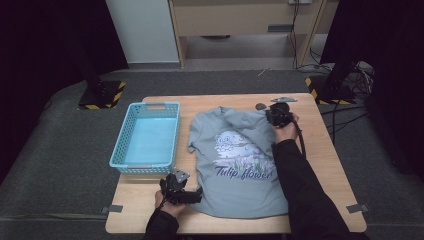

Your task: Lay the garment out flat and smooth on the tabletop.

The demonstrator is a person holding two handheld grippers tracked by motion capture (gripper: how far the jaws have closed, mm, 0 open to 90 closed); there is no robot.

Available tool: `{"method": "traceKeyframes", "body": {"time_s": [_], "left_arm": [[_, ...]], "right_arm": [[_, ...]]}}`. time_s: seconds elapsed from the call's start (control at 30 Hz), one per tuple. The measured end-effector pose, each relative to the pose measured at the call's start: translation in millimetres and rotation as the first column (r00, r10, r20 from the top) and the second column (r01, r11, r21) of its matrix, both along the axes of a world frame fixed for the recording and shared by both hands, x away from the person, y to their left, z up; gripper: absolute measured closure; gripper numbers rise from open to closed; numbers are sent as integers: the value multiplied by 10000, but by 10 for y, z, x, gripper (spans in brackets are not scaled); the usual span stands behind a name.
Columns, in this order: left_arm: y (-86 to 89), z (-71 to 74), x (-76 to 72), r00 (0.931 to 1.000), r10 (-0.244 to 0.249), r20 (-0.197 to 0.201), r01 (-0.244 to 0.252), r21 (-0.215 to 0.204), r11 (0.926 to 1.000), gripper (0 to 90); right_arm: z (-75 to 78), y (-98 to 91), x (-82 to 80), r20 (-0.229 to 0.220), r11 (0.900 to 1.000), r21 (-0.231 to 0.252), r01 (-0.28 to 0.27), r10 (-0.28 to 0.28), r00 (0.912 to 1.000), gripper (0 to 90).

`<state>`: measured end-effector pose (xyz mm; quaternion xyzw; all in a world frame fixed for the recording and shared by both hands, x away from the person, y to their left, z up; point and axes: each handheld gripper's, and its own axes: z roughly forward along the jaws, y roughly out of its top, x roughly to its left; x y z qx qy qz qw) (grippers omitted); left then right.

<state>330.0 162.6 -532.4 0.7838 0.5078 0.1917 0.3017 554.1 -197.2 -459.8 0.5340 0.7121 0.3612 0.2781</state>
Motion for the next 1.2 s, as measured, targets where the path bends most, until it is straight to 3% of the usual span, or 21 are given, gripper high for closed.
{"method": "traceKeyframes", "body": {"time_s": [0.07, 0.17, 0.27, 0.37, 0.43, 0.53, 0.8, 0.97, 1.07, 1.2], "left_arm": [[-1, 1, 1, 10000, 7, -16, -7, 10, 10000, 0], [-2, 3, 1, 10000, 16, -29, -16, 17, 10000, 0], [-3, 3, 1, 10000, 23, -31, -23, 14, 10000, 0], [-3, 3, 1, 10000, 32, -32, -32, 14, 10000, 0], [-3, 3, 1, 10000, 34, -30, -34, 12, 10000, 0], [-4, 2, -1, 10000, 56, -26, -56, 10, 10000, 0], [-12, 7, -7, 9999, 136, -46, -136, 58, 9999, 0], [-14, 8, -6, 9999, 151, -54, -150, 62, 9999, 0], [-15, 8, -9, 9998, 178, -51, -178, 70, 9998, 0], [-16, 9, -8, 9998, 183, -59, -183, 67, 9998, 0]], "right_arm": [[66, -187, -1, 286, 9964, -264, 804, -796, 9964, 878], [93, -427, 0, 447, 9820, -586, 1796, -1771, 9832, 878], [51, -634, 5, 125, 9656, -526, 2546, -2543, 9670, 867], [-43, -751, 5, -78, 9565, -642, 2847, -2858, 9583, 713], [-80, -802, -14, -36, 9587, -408, 2814, -2818, 9595, 632], [-90, -835, -47, 2, 9698, -16, 2440, -2440, 9698, 518], [-142, -762, -186, -374, 9882, 507, 1445, -1427, 9891, 426], [-258, -758, -320, -553, 9893, 588, 1337, -1305, 9899, 377], [-268, -839, -394, -660, 9830, 992, 1547, -1486, 9867, 362], [-281, -953, -494, -706, 9783, 904, 1862, -1802, 9811, 362]]}}
